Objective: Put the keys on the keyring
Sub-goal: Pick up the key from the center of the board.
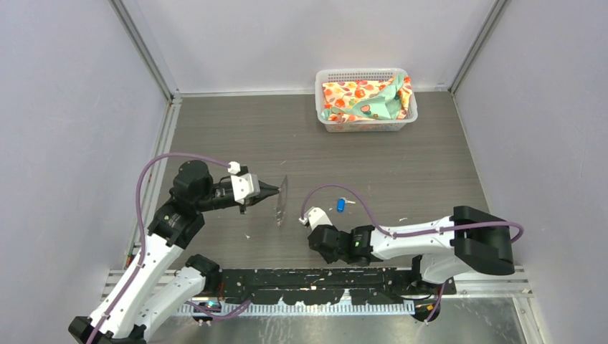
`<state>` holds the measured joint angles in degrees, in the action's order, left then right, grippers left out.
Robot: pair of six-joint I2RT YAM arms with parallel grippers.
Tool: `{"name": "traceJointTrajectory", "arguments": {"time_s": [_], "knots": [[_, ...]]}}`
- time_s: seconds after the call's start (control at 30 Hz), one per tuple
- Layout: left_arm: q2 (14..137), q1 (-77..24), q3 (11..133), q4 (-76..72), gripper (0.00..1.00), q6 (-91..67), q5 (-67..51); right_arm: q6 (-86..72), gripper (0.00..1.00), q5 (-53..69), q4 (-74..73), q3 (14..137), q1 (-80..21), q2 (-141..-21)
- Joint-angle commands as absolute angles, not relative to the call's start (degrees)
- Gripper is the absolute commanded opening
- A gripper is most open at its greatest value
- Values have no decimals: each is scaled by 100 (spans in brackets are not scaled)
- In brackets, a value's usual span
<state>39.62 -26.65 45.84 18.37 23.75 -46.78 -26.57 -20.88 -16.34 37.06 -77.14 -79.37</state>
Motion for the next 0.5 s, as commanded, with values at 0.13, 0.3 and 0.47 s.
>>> {"name": "traceJointTrajectory", "arguments": {"time_s": [0.13, 0.3, 0.47], "knots": [[3957, -2672, 4906, 1995, 0, 1931, -4407, -2390, 36, -2690, -1077, 3720, -7835, -8122], [3921, -2672, 4938, 2146, 0, 1921, -4302, -2437, 35, -2772, -1023, 3748, -7920, -8213], [3859, -2663, 4953, 2254, 0, 1925, -4174, -2500, 32, -2839, -908, 3744, -7934, -8346]]}}
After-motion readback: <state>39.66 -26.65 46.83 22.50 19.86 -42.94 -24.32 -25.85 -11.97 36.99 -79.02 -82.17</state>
